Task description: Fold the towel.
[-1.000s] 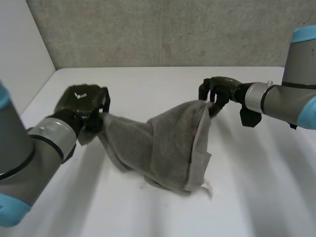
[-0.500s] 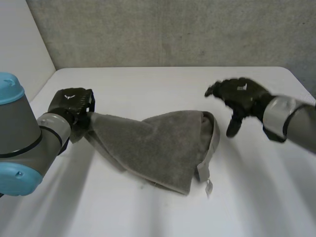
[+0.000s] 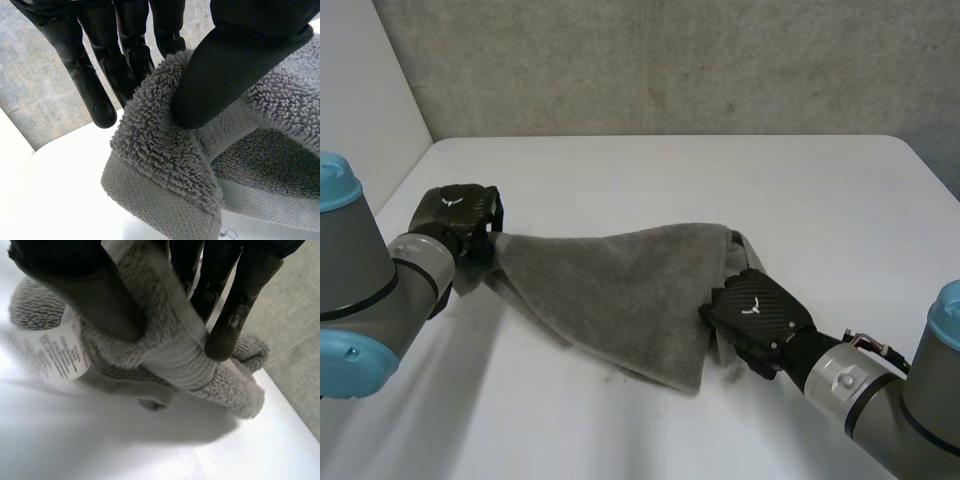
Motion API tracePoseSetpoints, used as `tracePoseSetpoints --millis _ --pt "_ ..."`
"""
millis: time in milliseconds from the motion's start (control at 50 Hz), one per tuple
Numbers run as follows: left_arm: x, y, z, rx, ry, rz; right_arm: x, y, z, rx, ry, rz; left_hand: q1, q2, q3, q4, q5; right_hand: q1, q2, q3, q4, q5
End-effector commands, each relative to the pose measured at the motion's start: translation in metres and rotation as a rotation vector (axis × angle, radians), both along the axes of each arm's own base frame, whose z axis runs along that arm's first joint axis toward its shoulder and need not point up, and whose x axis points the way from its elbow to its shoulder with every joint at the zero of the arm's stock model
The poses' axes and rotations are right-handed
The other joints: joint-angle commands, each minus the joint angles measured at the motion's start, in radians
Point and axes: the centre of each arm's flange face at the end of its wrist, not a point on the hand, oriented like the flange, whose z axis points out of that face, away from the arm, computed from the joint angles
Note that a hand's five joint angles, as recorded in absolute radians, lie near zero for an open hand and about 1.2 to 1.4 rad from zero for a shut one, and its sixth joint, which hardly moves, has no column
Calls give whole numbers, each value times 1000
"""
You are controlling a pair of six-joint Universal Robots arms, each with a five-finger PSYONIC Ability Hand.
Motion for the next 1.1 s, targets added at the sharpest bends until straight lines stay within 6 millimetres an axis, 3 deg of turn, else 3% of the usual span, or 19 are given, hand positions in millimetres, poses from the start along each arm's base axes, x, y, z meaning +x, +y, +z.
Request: tracePoseSetpoints --millis 20,60,80,140,160,180,220,240,260,280,300,360,400,440,520,660,860,960,1100 --pt "3 1 4 -4 -1 9 2 -16 18 -61 -55 -31 214 180 181 179 198 80 79 109 94 85" --pt "4 1 6 -6 -1 10 -5 -25 62 -145 -148 -105 214 180 181 179 198 80 79 109 94 85" --pt "6 3 12 -11 -3 14 -5 -25 62 -146 -148 -106 214 180 181 179 198 80 79 109 94 85" --pt "9 8 24 -29 3 17 -18 -33 104 -176 -269 -203 214 180 181 179 198 80 79 109 94 85" --pt "13 14 39 -49 9 22 -25 -37 124 -182 -326 -242 214 180 181 179 198 80 79 109 94 85" --pt "18 18 53 -69 18 33 -25 -37 124 -182 -326 -243 214 180 181 179 198 80 79 109 94 85" --pt "23 23 68 -96 24 45 -38 -44 161 -181 -404 -296 214 180 181 179 198 80 79 109 94 85" --pt "30 26 84 -129 32 62 -38 -44 161 -181 -404 -296 214 180 181 179 198 80 79 109 94 85" --pt "30 26 84 -129 32 62 -46 -46 180 -191 -421 -327 214 180 181 179 198 80 79 109 94 85" --pt "35 31 101 -170 42 73 -47 -46 180 -191 -421 -327 214 180 181 179 198 80 79 109 94 85" --pt "37 37 119 -216 54 77 -56 -49 196 -199 -429 -364 214 180 181 179 198 80 79 109 94 85" --pt "40 43 134 -260 64 80 -68 -52 226 -211 -439 -411 214 180 181 179 198 80 79 109 94 85" --pt "43 55 160 -329 80 82 -72 -51 240 -223 -440 -423 214 180 181 179 198 80 79 109 94 85" --pt "44 60 170 -351 86 83 -78 -49 263 -245 -451 -441 214 180 181 179 198 80 79 109 94 85" --pt "47 64 180 -367 88 92 -81 -48 278 -252 -465 -449 214 180 181 179 198 80 79 109 94 85" --pt "50 66 165 -276 65 102 -81 -72 259 -159 -432 -474 214 180 181 179 198 80 79 109 94 85" --pt "45 53 111 -90 25 67 -72 -118 189 65 -345 -500 214 180 181 179 198 80 79 109 94 85" --pt "34 30 87 -15 18 35 -54 -144 172 69 -338 -466 214 180 181 179 198 80 79 109 94 85" --pt "14 -28 46 34 62 40 -14 -188 143 10 -355 -452 214 180 181 179 198 80 79 109 94 85"
